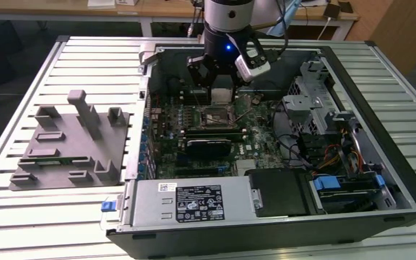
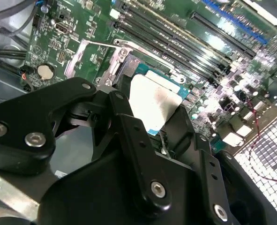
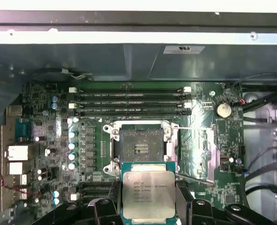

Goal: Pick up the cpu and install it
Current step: 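Pick up the cpu and move it towards the insertion slot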

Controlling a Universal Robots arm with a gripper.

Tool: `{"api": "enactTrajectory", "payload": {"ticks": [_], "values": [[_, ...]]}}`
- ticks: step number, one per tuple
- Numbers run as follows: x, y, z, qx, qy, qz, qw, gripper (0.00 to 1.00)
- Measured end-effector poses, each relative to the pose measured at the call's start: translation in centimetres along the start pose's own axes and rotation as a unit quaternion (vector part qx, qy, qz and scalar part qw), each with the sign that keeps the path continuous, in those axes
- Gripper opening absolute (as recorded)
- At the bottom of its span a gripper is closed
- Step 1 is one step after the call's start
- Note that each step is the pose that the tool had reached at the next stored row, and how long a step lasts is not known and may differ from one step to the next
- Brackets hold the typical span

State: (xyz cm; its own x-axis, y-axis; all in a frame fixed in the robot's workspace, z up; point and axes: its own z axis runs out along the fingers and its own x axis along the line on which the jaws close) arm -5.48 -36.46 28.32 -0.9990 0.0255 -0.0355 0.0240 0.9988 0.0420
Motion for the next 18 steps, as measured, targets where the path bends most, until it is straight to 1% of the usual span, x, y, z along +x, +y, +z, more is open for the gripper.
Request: {"api": "enactTrajectory", "payload": {"ticks": [9,18], "values": [[0.07,0.82,1.00,-0.0001,0.0000,-0.001,1.0000,0.54],[0.40,1.56,1.95,0.0000,0.0001,-0.002,1.0000,0.54]]}}
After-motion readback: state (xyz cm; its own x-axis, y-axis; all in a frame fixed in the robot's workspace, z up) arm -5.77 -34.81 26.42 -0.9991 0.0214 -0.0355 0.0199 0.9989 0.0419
